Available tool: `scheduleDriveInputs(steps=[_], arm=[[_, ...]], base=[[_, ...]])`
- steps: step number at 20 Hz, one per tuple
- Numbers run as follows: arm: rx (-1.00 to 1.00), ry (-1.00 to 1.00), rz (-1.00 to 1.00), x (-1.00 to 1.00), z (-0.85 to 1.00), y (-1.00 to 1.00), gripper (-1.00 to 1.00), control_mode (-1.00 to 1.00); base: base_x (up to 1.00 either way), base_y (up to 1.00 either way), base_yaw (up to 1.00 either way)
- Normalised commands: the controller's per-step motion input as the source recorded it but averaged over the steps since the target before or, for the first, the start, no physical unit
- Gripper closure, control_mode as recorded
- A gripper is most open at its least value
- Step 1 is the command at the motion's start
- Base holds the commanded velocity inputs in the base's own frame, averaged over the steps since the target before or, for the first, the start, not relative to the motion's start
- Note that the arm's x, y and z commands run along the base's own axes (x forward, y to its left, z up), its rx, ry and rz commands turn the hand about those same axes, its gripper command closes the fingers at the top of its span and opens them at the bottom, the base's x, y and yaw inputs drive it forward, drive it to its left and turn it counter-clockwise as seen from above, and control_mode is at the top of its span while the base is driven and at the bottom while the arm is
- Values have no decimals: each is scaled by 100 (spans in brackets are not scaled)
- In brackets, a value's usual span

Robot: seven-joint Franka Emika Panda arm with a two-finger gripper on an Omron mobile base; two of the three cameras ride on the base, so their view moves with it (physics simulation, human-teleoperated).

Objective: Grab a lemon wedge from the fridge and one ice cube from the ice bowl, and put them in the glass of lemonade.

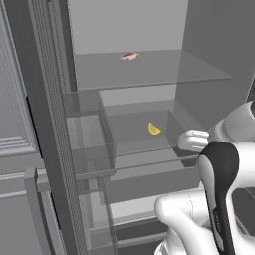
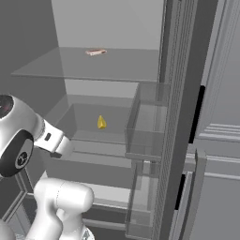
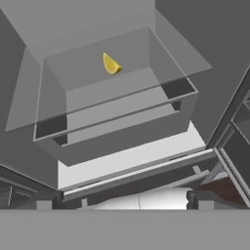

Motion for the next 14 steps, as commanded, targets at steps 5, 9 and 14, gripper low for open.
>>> scheduleDriveInputs(steps=[5,9,14], arm=[[0,-5,3,41,-17,-9,-100,-100],[-3,3,13,96,-11,-4,-100,-100],[-6,7,16,97,-37,6,-100,-100]], base=[[0,0,0],[0,0,0],[0,0,0]])
